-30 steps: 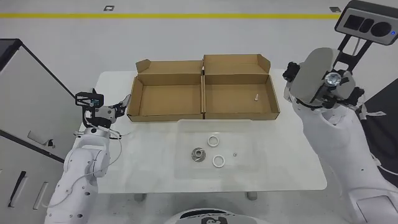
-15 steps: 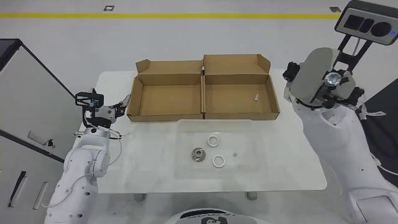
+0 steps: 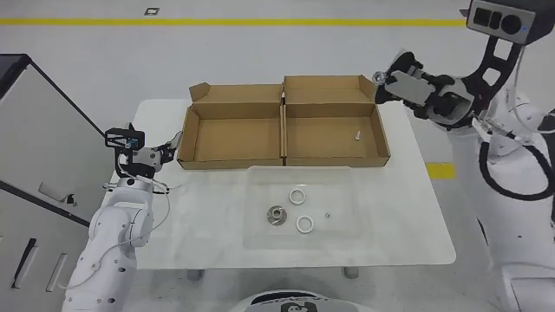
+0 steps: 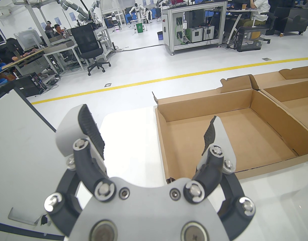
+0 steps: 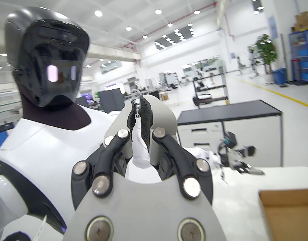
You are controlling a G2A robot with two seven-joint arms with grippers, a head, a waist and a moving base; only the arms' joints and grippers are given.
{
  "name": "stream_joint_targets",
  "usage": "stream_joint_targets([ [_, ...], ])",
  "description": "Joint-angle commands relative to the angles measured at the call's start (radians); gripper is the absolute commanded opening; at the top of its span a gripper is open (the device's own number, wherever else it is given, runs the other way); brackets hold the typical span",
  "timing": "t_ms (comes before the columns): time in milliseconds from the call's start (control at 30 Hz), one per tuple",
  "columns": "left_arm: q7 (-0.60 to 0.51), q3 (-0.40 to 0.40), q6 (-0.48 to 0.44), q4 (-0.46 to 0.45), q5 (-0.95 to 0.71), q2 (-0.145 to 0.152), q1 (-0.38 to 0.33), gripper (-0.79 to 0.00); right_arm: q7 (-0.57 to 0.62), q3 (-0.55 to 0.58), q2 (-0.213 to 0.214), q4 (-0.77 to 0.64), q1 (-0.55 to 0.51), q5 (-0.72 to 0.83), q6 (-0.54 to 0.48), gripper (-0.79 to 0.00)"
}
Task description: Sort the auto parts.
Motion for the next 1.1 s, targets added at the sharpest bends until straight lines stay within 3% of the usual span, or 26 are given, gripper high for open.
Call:
stream_joint_targets([
  [0, 0.0, 0.0, 0.0, 0.0, 0.0, 0.0, 0.0, 0.0, 0.033, 0.056, 0.009, 0.009, -0.003, -0.09, 0.047, -0.785],
  [133, 0.0, 0.0, 0.0, 0.0, 0.0, 0.0, 0.0, 0.0, 0.131, 0.129, 0.03, 0.015, 0.031, -0.33, 0.132, -0.785],
  [267, 0.0, 0.0, 0.0, 0.0, 0.0, 0.0, 0.0, 0.0, 0.203, 0.119, 0.043, 0.027, 0.099, -0.569, 0.158, -0.785],
  [700, 0.0, 0.0, 0.0, 0.0, 0.0, 0.0, 0.0, 0.0, 0.191, -0.159, 0.034, 0.252, 0.318, -1.098, 0.12, -0.785],
  [1067, 0.0, 0.0, 0.0, 0.0, 0.0, 0.0, 0.0, 0.0, 0.155, -0.313, 0.023, 0.397, 0.342, -1.357, 0.13, -0.785],
])
